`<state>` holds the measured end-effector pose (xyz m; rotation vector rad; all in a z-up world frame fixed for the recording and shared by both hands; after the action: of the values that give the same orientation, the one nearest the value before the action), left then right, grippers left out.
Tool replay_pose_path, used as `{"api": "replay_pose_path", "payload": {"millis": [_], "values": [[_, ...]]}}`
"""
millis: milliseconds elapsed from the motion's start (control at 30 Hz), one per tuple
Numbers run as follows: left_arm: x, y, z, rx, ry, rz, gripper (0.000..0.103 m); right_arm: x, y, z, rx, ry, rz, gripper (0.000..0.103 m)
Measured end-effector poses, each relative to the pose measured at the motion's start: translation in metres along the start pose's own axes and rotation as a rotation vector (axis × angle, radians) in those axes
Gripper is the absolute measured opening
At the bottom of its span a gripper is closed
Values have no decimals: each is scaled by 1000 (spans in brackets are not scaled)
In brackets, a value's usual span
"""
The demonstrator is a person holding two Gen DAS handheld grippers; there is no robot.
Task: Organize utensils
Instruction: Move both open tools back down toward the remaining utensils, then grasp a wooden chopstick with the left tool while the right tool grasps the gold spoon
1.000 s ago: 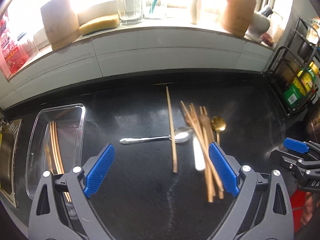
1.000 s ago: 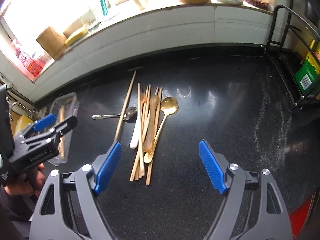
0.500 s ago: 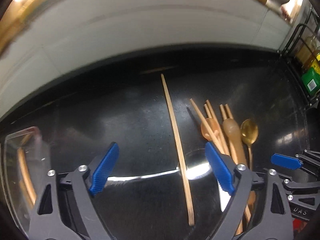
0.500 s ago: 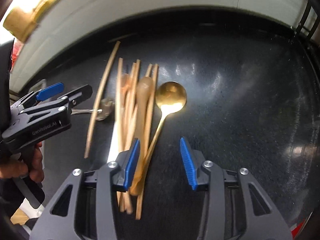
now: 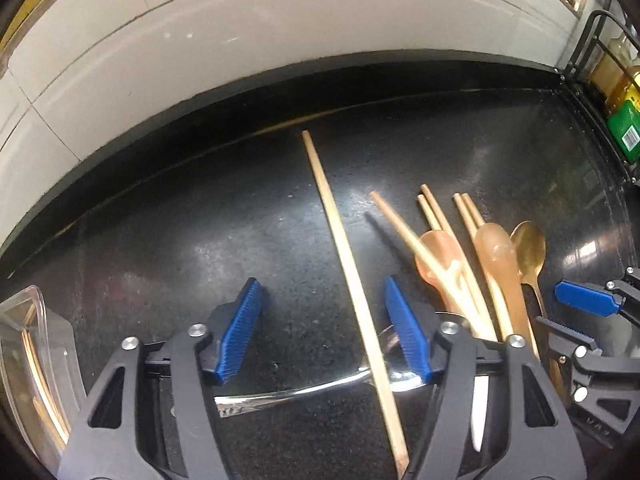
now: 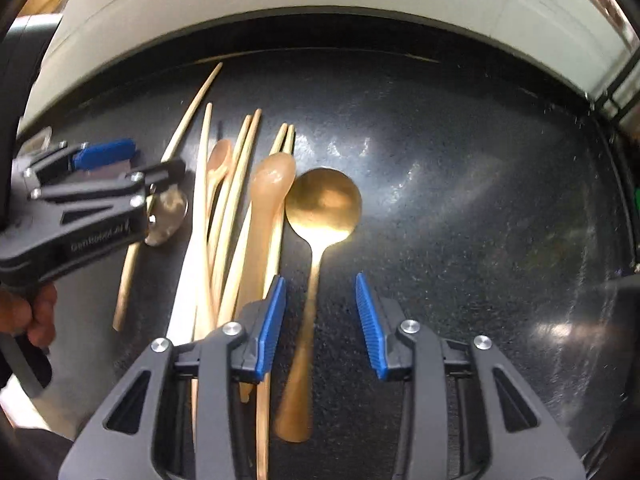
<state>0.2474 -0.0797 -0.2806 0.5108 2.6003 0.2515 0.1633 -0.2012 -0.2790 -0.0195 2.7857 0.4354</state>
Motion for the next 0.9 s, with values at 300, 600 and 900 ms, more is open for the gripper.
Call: {"api": "replay_pose_path", "payload": {"millis": [300,600,900], "values": [[-1,-17,-8,-6,-20,10,6,6,-8,-5,10,6,-20,5],[-5,3,-41,13,-47,-75,5,-5,-22,-30,-87,-53,59,4],[-3,34,-95,-31,-87,-149,5,-19,-8,-87,-97,-156,12,4]]}}
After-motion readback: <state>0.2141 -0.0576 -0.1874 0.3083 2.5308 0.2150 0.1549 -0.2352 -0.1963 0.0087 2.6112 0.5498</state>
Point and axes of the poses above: each gripper's, at about its wrist camera, not at the fingertips, and z roughly the way its jaws point, y to its left, x to its underside, the point moved 3 cm from there along z, roughly the way its jaws point, and after that the axes turned 15 degrees about -x, right-handed, at the moved point
